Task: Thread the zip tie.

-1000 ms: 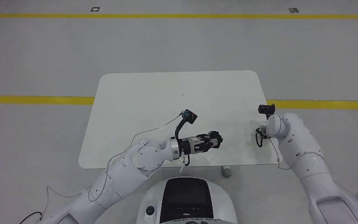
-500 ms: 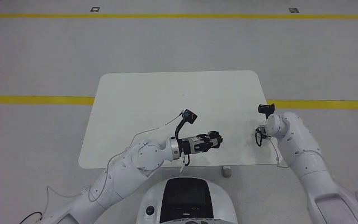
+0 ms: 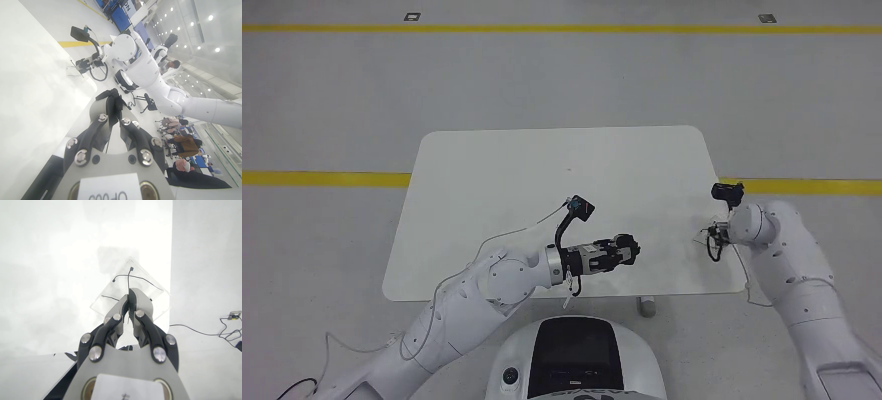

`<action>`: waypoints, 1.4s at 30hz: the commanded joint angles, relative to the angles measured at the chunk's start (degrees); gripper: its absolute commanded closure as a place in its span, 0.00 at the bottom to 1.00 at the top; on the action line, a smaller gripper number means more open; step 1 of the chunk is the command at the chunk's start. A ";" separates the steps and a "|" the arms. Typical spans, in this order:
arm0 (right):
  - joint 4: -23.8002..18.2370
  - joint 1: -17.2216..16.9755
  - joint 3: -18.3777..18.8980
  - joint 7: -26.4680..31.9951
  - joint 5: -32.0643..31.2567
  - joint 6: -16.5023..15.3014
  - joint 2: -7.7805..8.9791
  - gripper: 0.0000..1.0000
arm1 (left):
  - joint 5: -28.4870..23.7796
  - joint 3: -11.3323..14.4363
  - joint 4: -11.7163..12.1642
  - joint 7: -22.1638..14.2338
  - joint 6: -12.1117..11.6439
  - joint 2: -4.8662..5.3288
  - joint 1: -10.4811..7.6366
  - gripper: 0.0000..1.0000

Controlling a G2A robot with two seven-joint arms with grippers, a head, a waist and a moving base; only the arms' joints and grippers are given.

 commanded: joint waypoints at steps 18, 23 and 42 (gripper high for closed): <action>-13.98 -12.88 15.73 -2.53 14.58 -10.21 2.41 1.00 | 0.00 0.00 0.00 0.00 0.00 0.00 0.00 1.00; -15.74 -15.50 17.74 -2.67 17.72 -14.48 2.80 1.00 | 0.00 0.00 0.00 0.00 0.00 0.00 0.00 1.00; -19.48 -21.91 22.46 -14.57 29.27 -24.87 2.74 1.00 | 0.00 0.00 0.00 0.00 0.00 0.00 0.00 1.00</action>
